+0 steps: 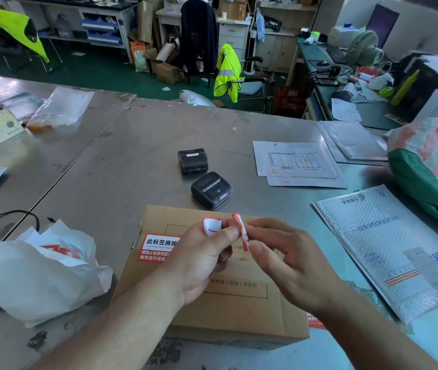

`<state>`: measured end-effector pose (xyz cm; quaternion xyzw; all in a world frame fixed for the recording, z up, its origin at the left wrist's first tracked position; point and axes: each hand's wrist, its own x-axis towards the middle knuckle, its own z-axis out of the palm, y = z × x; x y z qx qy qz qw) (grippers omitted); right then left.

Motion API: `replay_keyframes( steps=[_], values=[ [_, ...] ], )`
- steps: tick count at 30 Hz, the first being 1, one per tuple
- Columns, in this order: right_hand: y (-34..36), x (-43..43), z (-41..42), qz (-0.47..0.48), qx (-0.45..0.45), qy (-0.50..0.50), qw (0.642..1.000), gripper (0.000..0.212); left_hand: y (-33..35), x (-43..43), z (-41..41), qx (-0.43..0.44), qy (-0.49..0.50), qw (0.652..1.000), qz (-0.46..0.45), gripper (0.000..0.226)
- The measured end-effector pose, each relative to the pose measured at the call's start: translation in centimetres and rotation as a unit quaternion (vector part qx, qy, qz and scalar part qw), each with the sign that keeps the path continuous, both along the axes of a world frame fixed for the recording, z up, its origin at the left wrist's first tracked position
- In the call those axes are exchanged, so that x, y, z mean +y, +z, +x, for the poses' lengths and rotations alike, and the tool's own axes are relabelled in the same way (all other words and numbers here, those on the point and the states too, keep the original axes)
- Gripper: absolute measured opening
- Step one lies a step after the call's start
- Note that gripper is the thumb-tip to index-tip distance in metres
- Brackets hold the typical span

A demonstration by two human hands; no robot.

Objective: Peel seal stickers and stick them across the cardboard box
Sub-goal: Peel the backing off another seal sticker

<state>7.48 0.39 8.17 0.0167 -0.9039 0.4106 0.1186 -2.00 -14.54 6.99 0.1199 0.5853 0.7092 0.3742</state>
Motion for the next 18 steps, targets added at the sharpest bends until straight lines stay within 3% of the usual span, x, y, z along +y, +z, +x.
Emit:
replay_keyframes(
  steps=[8, 11, 14, 18],
  values=[
    [-0.2, 0.0, -0.1, -0.02, 0.002, -0.006, 1.0, 0.039, 0.6, 0.0, -0.1, 0.021, 0.01, 0.998, -0.052, 0.019],
    [-0.2, -0.1, -0.4, -0.18, -0.054, -0.063, 0.98, 0.048, 0.9, 0.1, -0.1, 0.14, 0.014, 0.987, -0.078, 0.028],
    [-0.1, 0.1, -0.9, -0.371, -0.116, -0.098, 0.916, 0.052, 1.1, 0.1, -0.2, 0.237, 0.014, 0.966, -0.1, 0.019],
    [0.2, 0.1, -1.2, -0.451, -0.119, -0.086, 0.881, 0.053, 0.8, 0.2, -0.2, 0.297, 0.014, 0.943, -0.149, 0.012]
  ],
)
